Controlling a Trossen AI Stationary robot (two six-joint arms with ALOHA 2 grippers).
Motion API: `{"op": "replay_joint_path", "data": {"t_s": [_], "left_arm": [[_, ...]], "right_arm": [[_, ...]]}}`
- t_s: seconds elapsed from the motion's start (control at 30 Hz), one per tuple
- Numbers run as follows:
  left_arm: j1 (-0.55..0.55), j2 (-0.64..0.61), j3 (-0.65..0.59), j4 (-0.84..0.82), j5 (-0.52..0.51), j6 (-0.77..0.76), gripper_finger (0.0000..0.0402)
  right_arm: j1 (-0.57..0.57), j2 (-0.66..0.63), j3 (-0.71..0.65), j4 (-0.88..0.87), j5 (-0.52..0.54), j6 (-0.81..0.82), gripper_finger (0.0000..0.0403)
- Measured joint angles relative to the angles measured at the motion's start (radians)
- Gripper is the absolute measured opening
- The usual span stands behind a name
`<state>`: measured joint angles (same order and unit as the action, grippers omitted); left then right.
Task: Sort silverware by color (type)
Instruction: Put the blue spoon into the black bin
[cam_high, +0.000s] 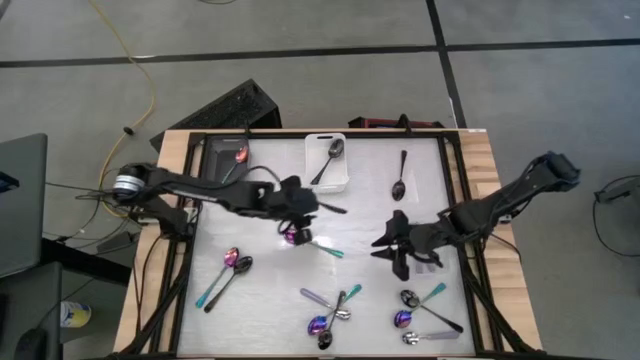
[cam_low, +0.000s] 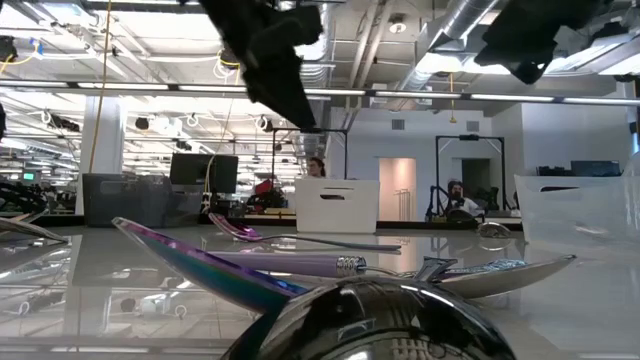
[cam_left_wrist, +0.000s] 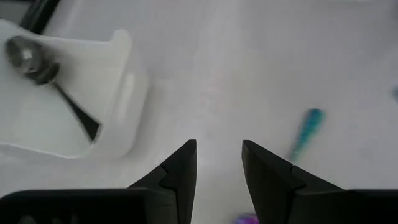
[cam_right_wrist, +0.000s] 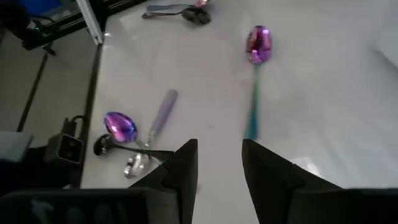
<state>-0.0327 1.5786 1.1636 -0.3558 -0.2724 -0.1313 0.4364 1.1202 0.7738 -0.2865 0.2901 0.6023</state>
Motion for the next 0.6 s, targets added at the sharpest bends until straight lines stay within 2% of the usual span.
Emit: {"op": "replay_joint_path", "data": {"t_s": [0.23, 0.4, 0.6], "left_arm": [[-0.102, -0.149, -0.136, 0.133, 0.079, 0.001, 0.0114], [-0.225, -0.182, -0.201, 0.143, 0.135, -0.01, 0.0114], [-0.395, -0.181, -0.279, 0.165, 0.129, -0.048, 0.0114]], "right_arm": [[0.044, 0.11, 0.0, 0.212, 0.0, 0.049, 0.0148], [0.116, 0.214, 0.0, 0.4, 0.0, 0.056, 0.0148], [0.178, 0.33, 0.011, 0.539, 0.002, 0.094, 0.0148]]}}
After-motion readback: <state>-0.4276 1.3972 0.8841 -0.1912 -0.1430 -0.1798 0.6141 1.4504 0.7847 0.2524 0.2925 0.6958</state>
